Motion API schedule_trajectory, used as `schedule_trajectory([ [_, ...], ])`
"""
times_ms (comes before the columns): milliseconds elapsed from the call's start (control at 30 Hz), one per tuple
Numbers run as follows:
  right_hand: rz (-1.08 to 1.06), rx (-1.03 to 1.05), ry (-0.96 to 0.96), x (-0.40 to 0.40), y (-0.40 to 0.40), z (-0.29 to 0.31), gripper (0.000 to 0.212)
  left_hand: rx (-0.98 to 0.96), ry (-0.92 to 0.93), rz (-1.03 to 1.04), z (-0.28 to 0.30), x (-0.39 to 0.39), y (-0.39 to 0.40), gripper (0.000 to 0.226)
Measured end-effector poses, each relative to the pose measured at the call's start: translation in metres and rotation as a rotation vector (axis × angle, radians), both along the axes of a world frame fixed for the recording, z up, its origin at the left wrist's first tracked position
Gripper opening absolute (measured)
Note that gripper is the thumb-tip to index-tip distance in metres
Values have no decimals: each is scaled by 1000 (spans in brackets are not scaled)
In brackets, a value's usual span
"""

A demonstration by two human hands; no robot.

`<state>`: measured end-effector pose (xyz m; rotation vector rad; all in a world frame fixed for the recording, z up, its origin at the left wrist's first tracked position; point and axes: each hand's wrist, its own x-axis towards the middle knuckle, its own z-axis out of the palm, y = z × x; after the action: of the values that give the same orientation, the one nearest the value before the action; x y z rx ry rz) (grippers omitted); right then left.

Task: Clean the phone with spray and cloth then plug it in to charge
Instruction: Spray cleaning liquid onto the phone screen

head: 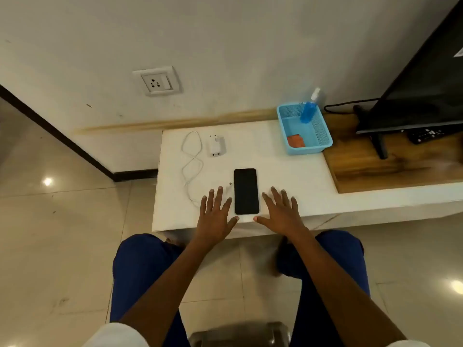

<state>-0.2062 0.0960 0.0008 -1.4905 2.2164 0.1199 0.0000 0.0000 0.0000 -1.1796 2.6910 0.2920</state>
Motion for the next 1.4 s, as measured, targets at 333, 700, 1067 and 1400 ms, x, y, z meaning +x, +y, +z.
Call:
schedule_trajectory([
  [333, 6, -7, 27, -15, -31, -22, 93, -64, 94, -61, -30, -13, -31, 72],
  [700, -42, -17, -26, -48, -56, -29, 96, -4, 163, 37, -33, -53, -69, 79],
  [1067, -457, -445, -291, -88, -62, 27, 36, 85, 641, 185, 7, -81, -127, 39],
  [1400, -739, -915, -310, -149, -94, 44, 31, 128, 792, 163, 4, -104, -137, 40],
])
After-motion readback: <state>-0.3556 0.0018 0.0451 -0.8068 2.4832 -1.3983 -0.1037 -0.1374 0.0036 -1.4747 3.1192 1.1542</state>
